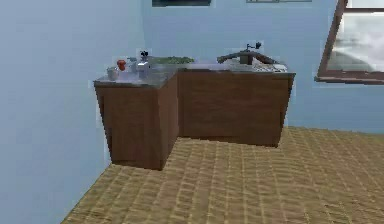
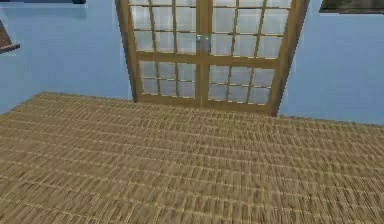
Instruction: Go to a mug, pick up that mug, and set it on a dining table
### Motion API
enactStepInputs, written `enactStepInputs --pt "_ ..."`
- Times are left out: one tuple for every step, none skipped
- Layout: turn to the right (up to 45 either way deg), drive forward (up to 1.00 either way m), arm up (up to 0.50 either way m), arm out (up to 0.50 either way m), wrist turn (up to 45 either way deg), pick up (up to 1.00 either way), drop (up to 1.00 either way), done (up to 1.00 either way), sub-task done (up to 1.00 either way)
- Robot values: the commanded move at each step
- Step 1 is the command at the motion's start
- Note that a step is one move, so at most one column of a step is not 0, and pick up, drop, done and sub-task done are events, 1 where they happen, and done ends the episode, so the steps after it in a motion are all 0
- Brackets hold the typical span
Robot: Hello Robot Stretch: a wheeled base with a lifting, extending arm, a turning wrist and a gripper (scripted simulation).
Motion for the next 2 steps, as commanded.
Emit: enactStepInputs --pt "0.0 1.00 0.00 0.00 0.0 0.00 0.00 0.00 0.00" --pt "-6.0 0.00 0.00 0.00 0.0 0.00 0.00 0.00 0.00"
